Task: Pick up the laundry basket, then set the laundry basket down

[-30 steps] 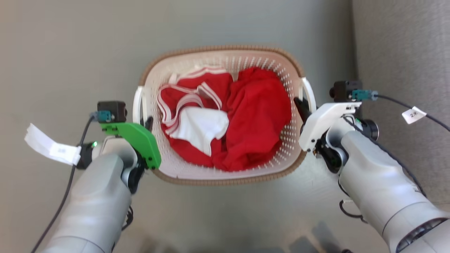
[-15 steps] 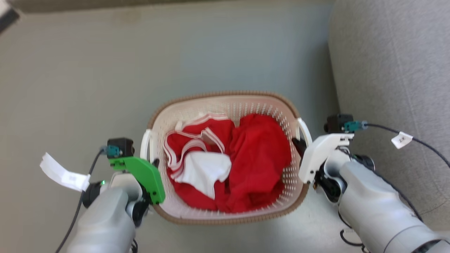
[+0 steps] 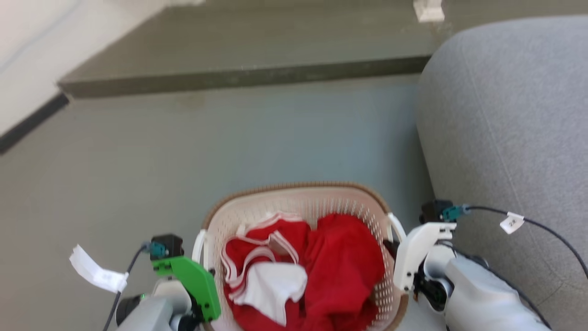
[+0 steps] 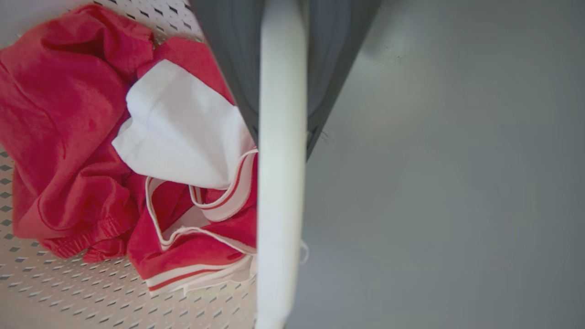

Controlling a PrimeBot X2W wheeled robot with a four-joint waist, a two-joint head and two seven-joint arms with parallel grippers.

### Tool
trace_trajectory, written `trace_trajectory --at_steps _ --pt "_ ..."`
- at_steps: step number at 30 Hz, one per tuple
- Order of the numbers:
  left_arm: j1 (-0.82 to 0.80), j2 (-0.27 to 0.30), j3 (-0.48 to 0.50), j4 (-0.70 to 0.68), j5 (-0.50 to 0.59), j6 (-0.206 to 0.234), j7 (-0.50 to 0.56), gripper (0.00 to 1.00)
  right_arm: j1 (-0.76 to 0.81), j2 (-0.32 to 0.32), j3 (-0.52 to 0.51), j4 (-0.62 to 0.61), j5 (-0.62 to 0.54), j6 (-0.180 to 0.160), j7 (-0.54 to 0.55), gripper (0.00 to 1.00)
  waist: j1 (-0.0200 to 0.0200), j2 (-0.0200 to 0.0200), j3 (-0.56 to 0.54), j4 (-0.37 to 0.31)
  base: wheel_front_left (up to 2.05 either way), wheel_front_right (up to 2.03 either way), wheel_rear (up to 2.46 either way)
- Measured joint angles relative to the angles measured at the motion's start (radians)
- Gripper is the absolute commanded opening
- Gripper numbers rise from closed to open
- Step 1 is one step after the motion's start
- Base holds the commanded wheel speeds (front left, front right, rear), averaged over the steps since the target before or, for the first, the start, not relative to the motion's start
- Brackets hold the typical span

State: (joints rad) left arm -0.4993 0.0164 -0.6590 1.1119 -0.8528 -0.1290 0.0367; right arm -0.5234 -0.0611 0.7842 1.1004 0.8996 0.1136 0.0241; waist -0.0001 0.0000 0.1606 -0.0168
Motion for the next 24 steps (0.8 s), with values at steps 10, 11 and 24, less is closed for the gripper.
trace_trajectory --at_steps 10,11,24 --pt "0.038 0.001 -0.020 0.009 -0.015 0.000 0.026 0.00 0.035 -0.001 0.027 0.000 0.026 -0.001 0.047 0.00 0.0000 0.0000 -0.118 0.001 0.00 0.00 0.00" --pt "0.038 0.001 -0.020 0.010 -0.015 0.000 0.026 0.00 0.035 -0.001 0.028 0.000 0.026 -0.001 0.047 0.00 0.0000 0.0000 -0.122 0.000 0.00 0.00 0.00" --pt "0.038 0.001 -0.034 0.017 -0.039 0.000 0.060 0.00 0.035 -0.001 0.042 0.002 0.047 -0.001 0.074 0.00 0.0000 0.0000 -0.135 -0.007 0.00 0.00 0.00"
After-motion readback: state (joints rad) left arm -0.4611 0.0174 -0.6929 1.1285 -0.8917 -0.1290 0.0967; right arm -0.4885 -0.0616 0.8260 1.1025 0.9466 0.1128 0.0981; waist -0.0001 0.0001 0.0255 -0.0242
